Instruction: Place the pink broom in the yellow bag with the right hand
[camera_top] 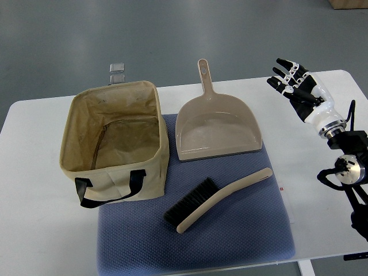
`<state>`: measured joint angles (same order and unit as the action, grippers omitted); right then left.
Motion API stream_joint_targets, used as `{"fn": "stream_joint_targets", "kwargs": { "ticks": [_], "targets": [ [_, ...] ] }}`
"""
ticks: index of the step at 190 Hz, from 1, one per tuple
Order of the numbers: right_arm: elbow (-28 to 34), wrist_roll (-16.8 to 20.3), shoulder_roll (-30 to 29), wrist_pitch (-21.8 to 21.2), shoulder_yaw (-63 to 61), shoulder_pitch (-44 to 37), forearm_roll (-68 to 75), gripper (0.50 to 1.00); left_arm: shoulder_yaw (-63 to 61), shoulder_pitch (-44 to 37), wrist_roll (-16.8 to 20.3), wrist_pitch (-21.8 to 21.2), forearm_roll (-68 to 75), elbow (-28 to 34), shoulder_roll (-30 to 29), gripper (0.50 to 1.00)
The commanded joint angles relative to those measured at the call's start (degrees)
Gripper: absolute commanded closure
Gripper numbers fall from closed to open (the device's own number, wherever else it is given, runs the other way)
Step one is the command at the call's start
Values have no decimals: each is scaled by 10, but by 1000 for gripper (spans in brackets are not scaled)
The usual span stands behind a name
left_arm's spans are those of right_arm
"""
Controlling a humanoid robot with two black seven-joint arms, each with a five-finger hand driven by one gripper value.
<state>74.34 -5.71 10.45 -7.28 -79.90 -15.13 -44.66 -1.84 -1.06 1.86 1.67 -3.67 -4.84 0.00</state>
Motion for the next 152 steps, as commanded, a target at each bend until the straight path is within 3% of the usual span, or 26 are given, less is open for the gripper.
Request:
{"fn": "stream_joint_targets", "kwargs": {
  "ticks": [1,89,152],
  "targets": [
    [0,0,2,1,0,-1,-1,572,0,0,0,0,0,0,0,500],
    [-1,1,13,-2,2,-11,-1,572,0,0,0,0,0,1,0,500],
    [-1,0,43,-48,19,-20,-22,572,0,0,0,0,0,0,0,500]
  ]
}}
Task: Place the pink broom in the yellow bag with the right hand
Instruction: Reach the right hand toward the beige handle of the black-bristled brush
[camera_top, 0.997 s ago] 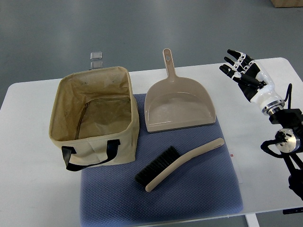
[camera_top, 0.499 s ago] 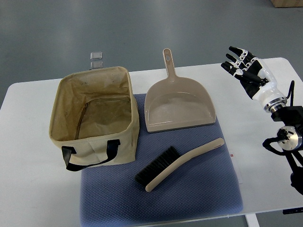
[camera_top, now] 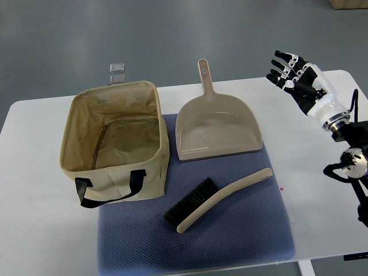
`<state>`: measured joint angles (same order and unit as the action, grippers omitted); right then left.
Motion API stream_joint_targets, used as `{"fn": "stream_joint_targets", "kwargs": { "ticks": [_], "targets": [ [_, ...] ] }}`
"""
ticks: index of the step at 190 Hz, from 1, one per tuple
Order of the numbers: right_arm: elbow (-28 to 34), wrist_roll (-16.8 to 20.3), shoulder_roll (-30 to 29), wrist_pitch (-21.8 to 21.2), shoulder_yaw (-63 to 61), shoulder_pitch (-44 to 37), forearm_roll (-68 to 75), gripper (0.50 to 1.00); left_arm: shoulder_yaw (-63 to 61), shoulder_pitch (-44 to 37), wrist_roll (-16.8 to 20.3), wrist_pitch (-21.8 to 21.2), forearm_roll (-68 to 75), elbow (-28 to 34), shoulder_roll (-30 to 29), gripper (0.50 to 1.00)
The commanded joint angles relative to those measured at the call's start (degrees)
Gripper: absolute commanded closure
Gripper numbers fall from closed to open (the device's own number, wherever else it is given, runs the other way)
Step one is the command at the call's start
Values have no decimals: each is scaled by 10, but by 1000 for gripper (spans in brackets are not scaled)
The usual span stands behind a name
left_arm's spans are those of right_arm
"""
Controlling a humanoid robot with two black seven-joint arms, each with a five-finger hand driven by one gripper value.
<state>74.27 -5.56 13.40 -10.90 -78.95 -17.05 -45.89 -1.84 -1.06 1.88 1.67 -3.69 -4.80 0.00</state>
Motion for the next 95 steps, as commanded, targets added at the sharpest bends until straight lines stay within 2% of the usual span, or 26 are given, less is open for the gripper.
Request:
{"fn": "stream_joint_targets", "kwargs": {
  "ticks": [1,16,38,57,95],
  "targets": [
    [0,-1,15,-13,12,-1,-11,572,0,0,1,0,0,0,0,500],
    [0,-5,37,-25,40,-12,-22,572,0,0,0,0,0,0,0,500],
    [1,-36,82,-29,99,-24,-24,572,0,0,0,0,0,0,0,500],
    [4,-44,108,-39,138,-44,-42,572,0,0,0,0,1,1,0,500],
    [7,-77,174,-83,235,-84,-133,572,0,0,1,0,0,0,0,500]
  ]
}}
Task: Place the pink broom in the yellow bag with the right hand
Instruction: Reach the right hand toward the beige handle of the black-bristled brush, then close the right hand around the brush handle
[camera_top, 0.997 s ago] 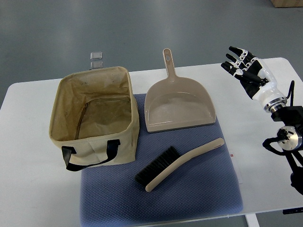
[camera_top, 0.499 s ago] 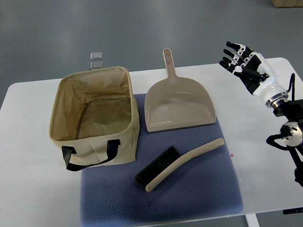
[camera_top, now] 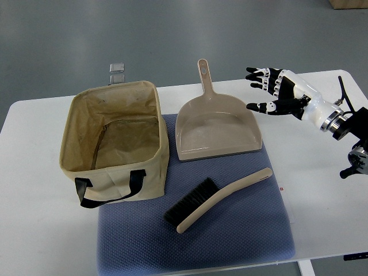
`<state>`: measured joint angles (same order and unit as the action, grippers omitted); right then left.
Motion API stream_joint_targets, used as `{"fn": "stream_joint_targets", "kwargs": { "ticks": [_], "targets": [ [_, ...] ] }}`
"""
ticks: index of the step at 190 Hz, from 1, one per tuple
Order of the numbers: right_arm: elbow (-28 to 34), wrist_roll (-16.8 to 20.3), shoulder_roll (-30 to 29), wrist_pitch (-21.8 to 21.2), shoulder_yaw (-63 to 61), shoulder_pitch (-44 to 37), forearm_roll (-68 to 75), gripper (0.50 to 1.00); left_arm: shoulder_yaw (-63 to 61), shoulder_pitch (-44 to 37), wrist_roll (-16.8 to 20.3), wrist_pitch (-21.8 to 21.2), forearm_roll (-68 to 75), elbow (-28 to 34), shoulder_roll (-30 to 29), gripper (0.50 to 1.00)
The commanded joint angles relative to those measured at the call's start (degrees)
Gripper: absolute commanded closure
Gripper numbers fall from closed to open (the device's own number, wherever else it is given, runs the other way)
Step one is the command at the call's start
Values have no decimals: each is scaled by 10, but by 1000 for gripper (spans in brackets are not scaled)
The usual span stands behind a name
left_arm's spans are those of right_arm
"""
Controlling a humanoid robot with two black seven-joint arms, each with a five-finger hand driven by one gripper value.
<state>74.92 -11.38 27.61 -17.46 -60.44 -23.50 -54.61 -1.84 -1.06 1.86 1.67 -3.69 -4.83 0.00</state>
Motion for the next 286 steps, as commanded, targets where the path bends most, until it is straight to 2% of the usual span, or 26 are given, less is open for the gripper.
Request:
{"fn": "stream_joint_targets", "kwargs": {
  "ticks": [1,53,93,156,176,194,233,270,286],
  "targets": [
    [0,-21,35,-18,55,-21,-50,572,0,0,0,0,0,0,0,500],
    [35,-57,83,-19,161,-54,-169,572,0,0,0,0,0,1,0,500],
    [52,-69,85,-7,226,-71,-268,572,0,0,0,0,0,0,0,500],
    [52,-76,80,91,305,-89,-410,579,0,0,0,0,0,0,0,500],
    [52,-76,78,119,320,-89,-450,595,0,0,0,0,1,0,0,500],
    [52,-75,78,134,331,-89,-471,664,0,0,0,0,0,0,0,500],
    [51,-72,77,167,350,-89,-500,728,0,0,0,0,0,0,0,500],
    [51,-71,77,171,354,-87,-515,744,0,0,0,0,0,0,0,500],
    [51,-71,77,171,357,-87,-516,769,0,0,0,0,0,1,0,500]
  ]
}}
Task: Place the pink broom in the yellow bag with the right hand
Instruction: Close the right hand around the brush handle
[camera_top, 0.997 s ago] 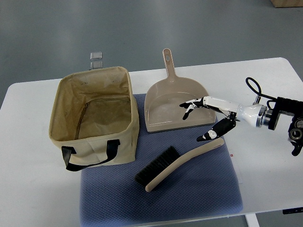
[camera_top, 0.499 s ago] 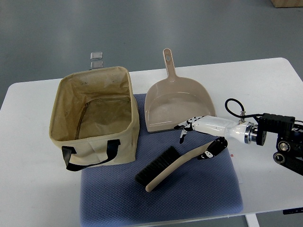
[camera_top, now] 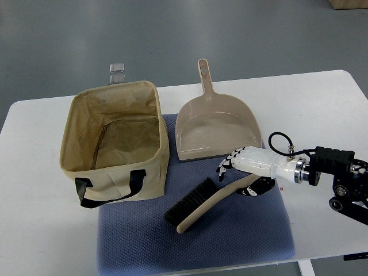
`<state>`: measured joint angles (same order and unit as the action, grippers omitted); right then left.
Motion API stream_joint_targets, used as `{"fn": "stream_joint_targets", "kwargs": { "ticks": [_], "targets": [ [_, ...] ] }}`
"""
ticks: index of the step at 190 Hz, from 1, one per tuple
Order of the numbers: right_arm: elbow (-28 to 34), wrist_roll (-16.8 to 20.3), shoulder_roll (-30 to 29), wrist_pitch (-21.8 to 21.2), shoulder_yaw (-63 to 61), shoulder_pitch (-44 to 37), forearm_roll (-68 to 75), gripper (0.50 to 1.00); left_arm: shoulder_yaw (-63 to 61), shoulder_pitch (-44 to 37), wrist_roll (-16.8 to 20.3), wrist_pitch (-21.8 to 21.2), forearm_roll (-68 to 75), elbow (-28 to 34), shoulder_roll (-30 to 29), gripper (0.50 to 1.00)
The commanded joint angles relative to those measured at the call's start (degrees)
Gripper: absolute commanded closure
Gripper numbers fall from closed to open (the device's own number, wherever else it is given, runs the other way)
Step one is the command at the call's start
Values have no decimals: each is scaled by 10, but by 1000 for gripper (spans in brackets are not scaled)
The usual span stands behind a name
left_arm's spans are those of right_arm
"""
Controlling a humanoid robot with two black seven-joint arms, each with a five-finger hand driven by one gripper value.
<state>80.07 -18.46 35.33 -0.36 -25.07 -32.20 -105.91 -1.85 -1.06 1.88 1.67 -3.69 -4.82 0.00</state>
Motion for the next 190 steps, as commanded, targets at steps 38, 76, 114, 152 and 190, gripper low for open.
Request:
{"fn": "stream_joint_targets", "kwargs": {
  "ticks": [38,76,114,152,190],
  "targets": [
    [0,0,-1,1,11,-1,-11,820,0,0,0,0,0,0,0,500],
    [0,0,0,4,11,-1,-14,1000,0,0,0,0,0,0,0,500],
    [-2,0,0,17,11,-1,-14,1000,0,0,0,0,0,1,0,500],
    [-3,-1,1,52,2,-2,-12,1000,0,0,0,0,0,0,0,500],
    [-3,-5,23,86,-38,-2,-6,1000,0,0,1,0,0,0,0,500]
  ]
}}
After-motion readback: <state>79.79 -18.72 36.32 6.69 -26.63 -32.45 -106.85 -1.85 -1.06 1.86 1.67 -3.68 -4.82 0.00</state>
